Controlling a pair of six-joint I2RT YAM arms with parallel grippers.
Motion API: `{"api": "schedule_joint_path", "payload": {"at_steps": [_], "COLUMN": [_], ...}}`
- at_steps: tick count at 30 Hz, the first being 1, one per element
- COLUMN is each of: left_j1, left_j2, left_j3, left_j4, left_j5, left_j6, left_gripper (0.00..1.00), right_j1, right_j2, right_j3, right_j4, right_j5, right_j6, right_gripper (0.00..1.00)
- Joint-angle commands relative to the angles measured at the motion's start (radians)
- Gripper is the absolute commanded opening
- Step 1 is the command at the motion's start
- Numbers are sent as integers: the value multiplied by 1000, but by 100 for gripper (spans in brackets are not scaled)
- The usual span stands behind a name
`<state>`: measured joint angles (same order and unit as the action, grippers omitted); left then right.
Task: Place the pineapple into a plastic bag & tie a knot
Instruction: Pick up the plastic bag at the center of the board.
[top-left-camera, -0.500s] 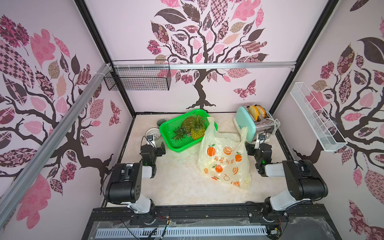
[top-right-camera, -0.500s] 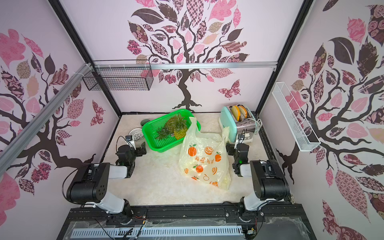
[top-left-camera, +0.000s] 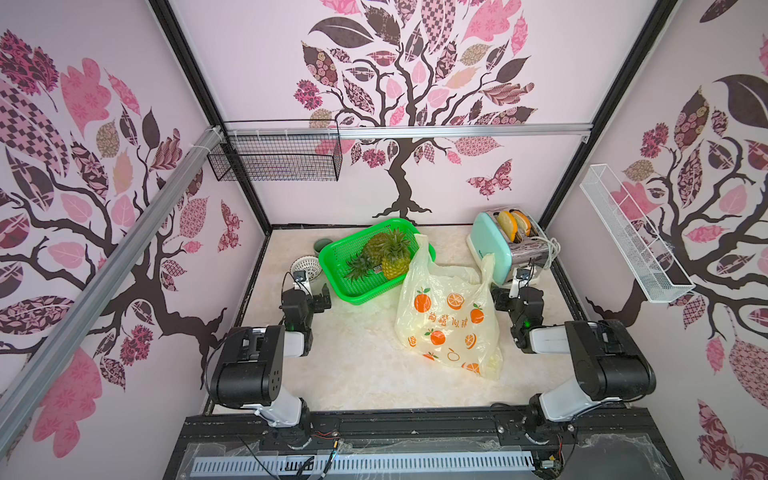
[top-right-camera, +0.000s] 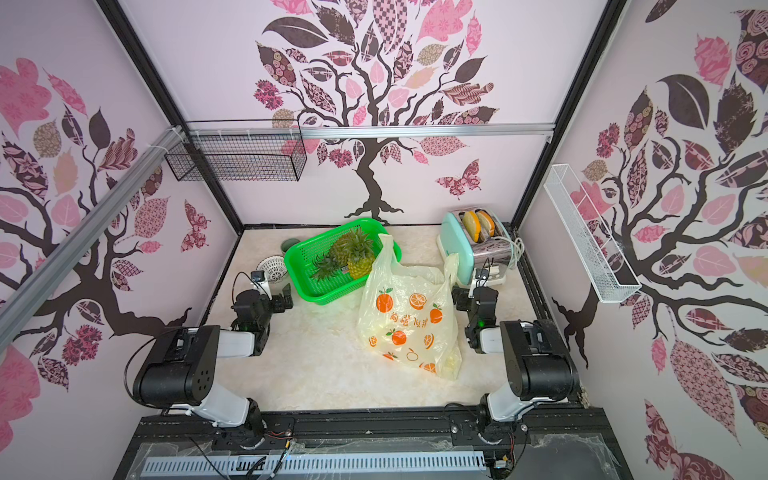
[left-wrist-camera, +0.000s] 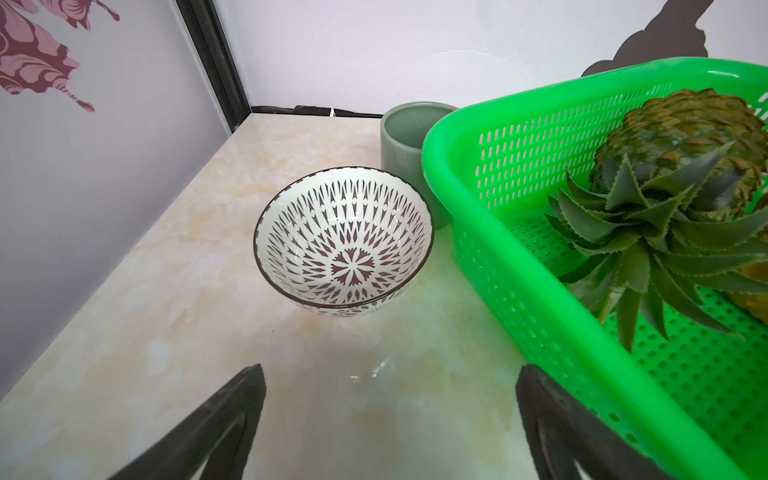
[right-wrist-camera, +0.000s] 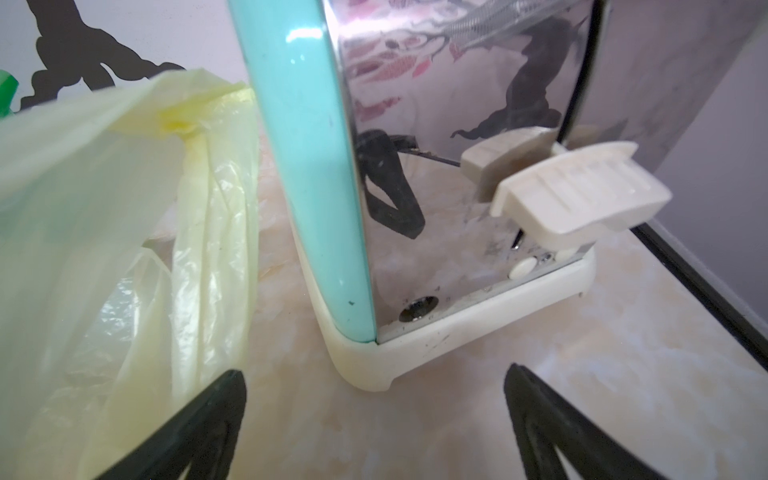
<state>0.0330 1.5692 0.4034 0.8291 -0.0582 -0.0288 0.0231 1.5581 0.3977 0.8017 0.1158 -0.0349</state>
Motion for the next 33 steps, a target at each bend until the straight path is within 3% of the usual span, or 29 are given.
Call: {"api": "schedule_joint_path", "payload": {"at_steps": [1, 6, 11, 15, 20, 23, 26, 29, 33], "left_j1": [5, 7, 7, 8, 10, 3, -73, -102, -164], "left_j2": [-7, -32, -235, -319, -417, -467, -519, -550, -566], "left_j3": [-10, -22, -35, -10, 108, 200, 236, 246, 260], "left_j4": [28, 47, -109, -211, -458, -631, -713, -766, -862], "left_j5": [17, 3, -51, -88, -98, -23, -25, 21, 57], "left_j6": [0, -15, -29, -38, -105, -135, -170, -275, -347], "left_gripper": [98, 98, 98, 98, 98, 98, 98, 98, 98], "right_j1": [1, -8, -9, -8, -9, -8, 39, 117, 127], "right_j2": [-7, -52, -347, -467, -616, -626, -580, -572, -472], "right_j3": [27, -17, 74, 98, 99, 200, 353, 406, 501], "right_j4": [6, 69, -398, -617, -775, -998, -1257, -1331, -1386], "right_j5": [-6, -20, 84, 130, 6, -69, -157, -137, -150], "right_j6": [-1, -5, 62, 199, 308, 478, 541, 549, 538], "right_gripper": [100, 100, 100, 99, 100, 100, 100, 100, 98]}}
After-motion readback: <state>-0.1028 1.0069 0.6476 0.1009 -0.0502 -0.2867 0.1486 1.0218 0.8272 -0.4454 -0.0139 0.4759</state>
